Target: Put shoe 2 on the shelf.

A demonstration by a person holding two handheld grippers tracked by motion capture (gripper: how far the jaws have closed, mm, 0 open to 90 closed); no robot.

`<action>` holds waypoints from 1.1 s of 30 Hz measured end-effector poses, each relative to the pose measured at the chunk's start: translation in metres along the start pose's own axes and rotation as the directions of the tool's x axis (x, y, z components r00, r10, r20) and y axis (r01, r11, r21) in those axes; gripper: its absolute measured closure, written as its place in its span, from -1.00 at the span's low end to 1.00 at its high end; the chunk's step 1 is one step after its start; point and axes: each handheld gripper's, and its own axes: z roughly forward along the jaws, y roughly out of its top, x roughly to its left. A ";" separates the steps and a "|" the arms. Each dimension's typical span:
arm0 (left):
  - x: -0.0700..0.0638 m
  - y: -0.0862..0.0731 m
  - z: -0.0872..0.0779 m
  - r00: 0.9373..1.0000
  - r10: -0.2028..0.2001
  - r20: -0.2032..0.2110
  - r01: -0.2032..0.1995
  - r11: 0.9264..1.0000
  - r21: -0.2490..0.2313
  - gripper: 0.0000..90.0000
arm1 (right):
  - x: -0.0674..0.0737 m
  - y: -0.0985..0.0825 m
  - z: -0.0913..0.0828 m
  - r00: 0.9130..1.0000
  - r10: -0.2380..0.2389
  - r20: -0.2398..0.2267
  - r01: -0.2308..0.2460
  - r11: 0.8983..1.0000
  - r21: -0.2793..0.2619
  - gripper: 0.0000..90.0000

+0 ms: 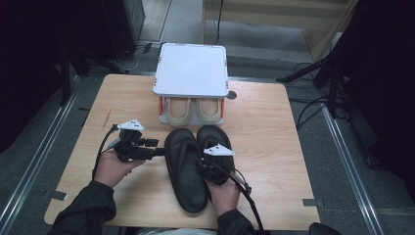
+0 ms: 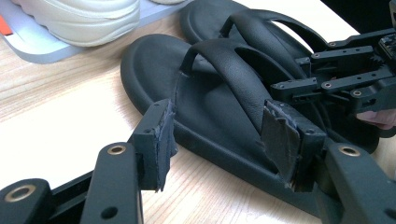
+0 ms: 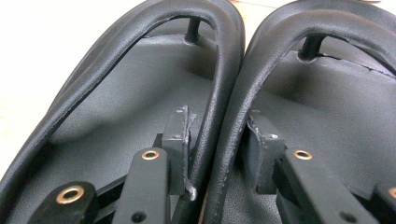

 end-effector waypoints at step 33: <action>0.007 0.000 -0.007 0.999 -0.034 -0.018 0.033 0.999 -0.019 -0.05 | -0.024 0.011 -0.017 0.993 -0.012 -0.119 0.015 1.000 0.028 0.69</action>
